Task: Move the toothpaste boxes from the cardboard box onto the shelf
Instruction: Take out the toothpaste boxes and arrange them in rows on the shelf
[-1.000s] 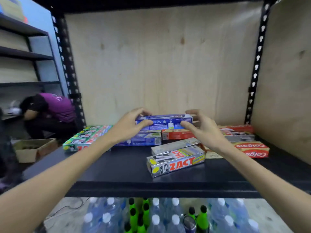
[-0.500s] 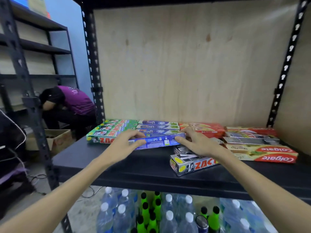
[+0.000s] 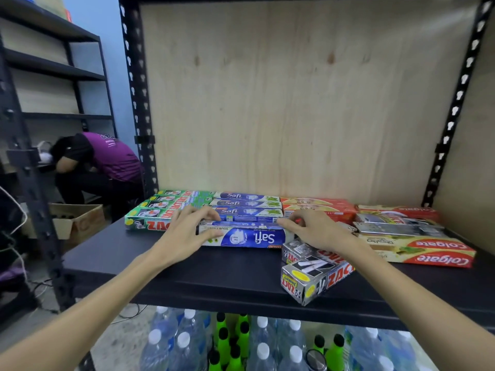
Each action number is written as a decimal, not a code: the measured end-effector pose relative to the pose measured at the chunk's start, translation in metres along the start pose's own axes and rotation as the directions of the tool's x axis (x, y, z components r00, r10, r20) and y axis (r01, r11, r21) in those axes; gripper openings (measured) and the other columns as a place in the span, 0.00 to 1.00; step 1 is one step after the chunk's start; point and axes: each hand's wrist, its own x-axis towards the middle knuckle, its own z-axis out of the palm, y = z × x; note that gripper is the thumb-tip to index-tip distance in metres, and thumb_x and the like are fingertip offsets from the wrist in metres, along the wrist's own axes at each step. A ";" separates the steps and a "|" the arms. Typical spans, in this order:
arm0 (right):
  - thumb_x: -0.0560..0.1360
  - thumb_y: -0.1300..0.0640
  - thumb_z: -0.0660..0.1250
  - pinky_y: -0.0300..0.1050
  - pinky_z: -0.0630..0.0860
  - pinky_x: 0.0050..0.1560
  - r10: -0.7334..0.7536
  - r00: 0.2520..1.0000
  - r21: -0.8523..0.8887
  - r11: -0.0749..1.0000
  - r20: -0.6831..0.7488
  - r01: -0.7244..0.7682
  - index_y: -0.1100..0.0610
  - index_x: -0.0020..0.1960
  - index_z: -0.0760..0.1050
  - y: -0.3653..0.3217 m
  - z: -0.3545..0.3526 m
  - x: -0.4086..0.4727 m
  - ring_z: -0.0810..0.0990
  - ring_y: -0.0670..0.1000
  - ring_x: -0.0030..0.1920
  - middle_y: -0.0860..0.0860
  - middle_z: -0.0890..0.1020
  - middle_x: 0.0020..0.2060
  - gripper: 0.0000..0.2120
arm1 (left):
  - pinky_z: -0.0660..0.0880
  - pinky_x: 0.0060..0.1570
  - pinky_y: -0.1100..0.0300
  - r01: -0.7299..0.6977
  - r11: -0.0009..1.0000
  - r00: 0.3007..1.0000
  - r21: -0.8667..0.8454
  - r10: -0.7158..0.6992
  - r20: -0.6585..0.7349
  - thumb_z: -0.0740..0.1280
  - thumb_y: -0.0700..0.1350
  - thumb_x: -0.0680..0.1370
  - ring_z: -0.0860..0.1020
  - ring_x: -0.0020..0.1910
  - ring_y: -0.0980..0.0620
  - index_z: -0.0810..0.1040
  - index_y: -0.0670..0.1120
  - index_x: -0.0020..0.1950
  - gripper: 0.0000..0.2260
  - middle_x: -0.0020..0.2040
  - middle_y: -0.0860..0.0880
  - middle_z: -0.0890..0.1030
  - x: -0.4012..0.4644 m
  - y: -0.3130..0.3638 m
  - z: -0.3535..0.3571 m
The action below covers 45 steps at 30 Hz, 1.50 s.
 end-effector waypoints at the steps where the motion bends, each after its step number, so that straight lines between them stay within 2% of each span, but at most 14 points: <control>1: 0.77 0.34 0.64 0.37 0.66 0.36 -0.014 1.000 0.003 1.000 0.003 0.013 0.53 0.55 0.80 0.001 0.000 -0.001 0.76 0.41 0.37 0.43 0.78 0.36 0.23 | 0.60 0.65 0.55 -0.009 0.999 1.000 0.033 0.010 -0.018 0.65 0.66 0.76 0.65 0.64 0.60 0.75 0.62 0.56 0.13 0.58 0.67 0.76 0.002 -0.001 0.002; 4: 0.73 0.36 0.71 0.34 0.66 0.37 -0.071 0.997 -0.021 0.997 0.001 0.072 0.50 0.60 0.79 0.006 0.002 0.002 0.76 0.41 0.39 0.42 0.78 0.39 0.23 | 0.58 0.63 0.55 -0.037 0.995 0.994 0.098 0.047 -0.095 0.63 0.65 0.77 0.63 0.62 0.58 0.77 0.61 0.53 0.12 0.56 0.65 0.76 0.010 -0.002 0.005; 6: 0.71 0.36 0.73 0.34 0.67 0.40 -0.100 0.994 -0.027 0.995 -0.036 0.099 0.50 0.62 0.80 0.008 0.004 0.008 0.76 0.41 0.39 0.42 0.79 0.40 0.25 | 0.55 0.64 0.55 -0.045 0.987 0.990 0.156 0.065 -0.127 0.58 0.68 0.76 0.63 0.62 0.57 0.78 0.61 0.52 0.16 0.55 0.63 0.75 0.016 -0.001 0.005; 10: 0.72 0.38 0.73 0.38 0.70 0.45 -0.058 0.994 0.015 0.998 -0.094 0.059 0.52 0.66 0.80 0.010 0.009 0.019 0.77 0.41 0.42 0.46 0.82 0.46 0.28 | 0.52 0.63 0.57 -0.049 0.959 0.984 0.280 0.094 -0.151 0.56 0.65 0.80 0.62 0.64 0.53 0.80 0.59 0.56 0.18 0.58 0.59 0.72 0.023 -0.004 0.011; 14: 0.72 0.36 0.72 0.35 0.69 0.39 -0.069 0.988 0.013 0.997 -0.141 0.071 0.52 0.63 0.80 0.014 0.016 0.020 0.77 0.40 0.40 0.43 0.80 0.42 0.27 | 0.61 0.65 0.51 -0.024 0.976 0.972 0.217 0.074 -0.225 0.55 0.68 0.80 0.63 0.59 0.57 0.77 0.59 0.58 0.19 0.56 0.61 0.73 0.018 -0.010 0.020; 16: 0.71 0.34 0.72 0.34 0.70 0.40 -0.062 0.987 0.011 0.998 -0.147 0.065 0.50 0.63 0.80 0.017 0.016 0.019 0.78 0.41 0.43 0.43 0.81 0.45 0.27 | 0.57 0.65 0.55 -0.019 0.979 0.975 0.204 0.063 -0.212 0.57 0.73 0.75 0.62 0.60 0.60 0.77 0.60 0.60 0.23 0.57 0.63 0.74 0.017 -0.008 0.019; 19: 0.64 0.27 0.71 0.43 0.79 0.51 -0.070 0.991 0.031 0.997 -0.113 0.074 0.49 0.64 0.80 0.018 0.014 0.017 0.80 0.43 0.52 0.44 0.83 0.55 0.37 | 0.51 0.67 0.58 -0.056 0.971 0.983 0.232 0.094 -0.155 0.66 0.75 0.68 0.61 0.63 0.61 0.74 0.59 0.64 0.30 0.61 0.64 0.72 0.013 -0.006 0.016; 21: 0.61 0.27 0.74 0.47 0.80 0.57 -0.079 0.994 0.037 0.996 -0.072 0.082 0.49 0.66 0.79 0.015 0.011 0.014 0.80 0.45 0.56 0.43 0.82 0.59 0.40 | 0.51 0.69 0.55 -0.078 0.966 0.981 0.247 0.119 -0.155 0.65 0.76 0.67 0.63 0.64 0.59 0.75 0.58 0.65 0.33 0.63 0.62 0.73 0.012 -0.006 0.014; 26: 0.64 0.37 0.79 0.49 0.81 0.56 -0.088 0.996 0.027 0.996 -0.007 0.088 0.48 0.65 0.78 0.003 0.000 0.012 0.81 0.47 0.55 0.47 0.83 0.56 0.33 | 0.53 0.68 0.54 -0.069 0.957 0.958 0.283 0.143 -0.248 0.59 0.75 0.72 0.67 0.64 0.57 0.78 0.57 0.66 0.32 0.62 0.61 0.77 0.004 0.005 0.007; 31: 0.70 0.41 0.77 0.39 0.80 0.51 -0.164 0.986 0.079 0.984 0.018 0.162 0.47 0.65 0.78 -0.024 -0.010 -0.003 0.83 0.48 0.54 0.45 0.84 0.55 0.26 | 0.58 0.67 0.51 -0.018 0.953 0.940 0.301 0.119 -0.319 0.58 0.74 0.74 0.70 0.62 0.56 0.79 0.59 0.63 0.27 0.57 0.63 0.79 -0.027 0.010 -0.012; 36: 0.69 0.34 0.74 0.45 0.74 0.64 -0.195 0.967 -0.046 0.978 0.164 0.205 0.49 0.65 0.79 -0.061 0.004 -0.015 0.79 0.44 0.61 0.43 0.82 0.62 0.31 | 0.60 0.61 0.54 0.011 0.946 0.969 0.325 0.071 -0.238 0.53 0.75 0.74 0.67 0.59 0.60 0.79 0.59 0.63 0.30 0.57 0.66 0.77 -0.072 -0.005 -0.038; 40: 0.68 0.30 0.72 0.50 0.75 0.64 -0.192 0.972 -0.134 0.968 0.133 0.210 0.50 0.63 0.81 -0.089 0.029 -0.028 0.81 0.47 0.59 0.45 0.84 0.59 0.32 | 0.64 0.59 0.53 0.134 0.981 0.968 0.143 -0.099 -0.230 0.52 0.76 0.73 0.67 0.64 0.57 0.77 0.58 0.66 0.32 0.62 0.63 0.75 -0.098 -0.013 -0.045; 42: 0.65 0.30 0.74 0.47 0.78 0.58 -0.172 0.982 -0.056 0.983 0.078 0.177 0.52 0.60 0.82 -0.098 0.037 -0.040 0.82 0.46 0.53 0.46 0.86 0.54 0.32 | 0.67 0.62 0.51 0.221 0.973 0.924 0.063 -0.188 -0.334 0.60 0.70 0.76 0.68 0.66 0.53 0.75 0.55 0.68 0.28 0.65 0.57 0.73 -0.110 -0.004 -0.040; 45: 0.65 0.31 0.75 0.43 0.78 0.53 -0.152 0.988 0.057 0.987 -0.004 0.152 0.52 0.59 0.83 -0.108 0.047 -0.064 0.81 0.44 0.52 0.45 0.85 0.52 0.31 | 0.66 0.63 0.51 0.350 0.935 0.803 -0.050 -0.327 -0.498 0.68 0.61 0.77 0.68 0.65 0.51 0.72 0.52 0.68 0.23 0.64 0.53 0.73 -0.132 0.027 -0.023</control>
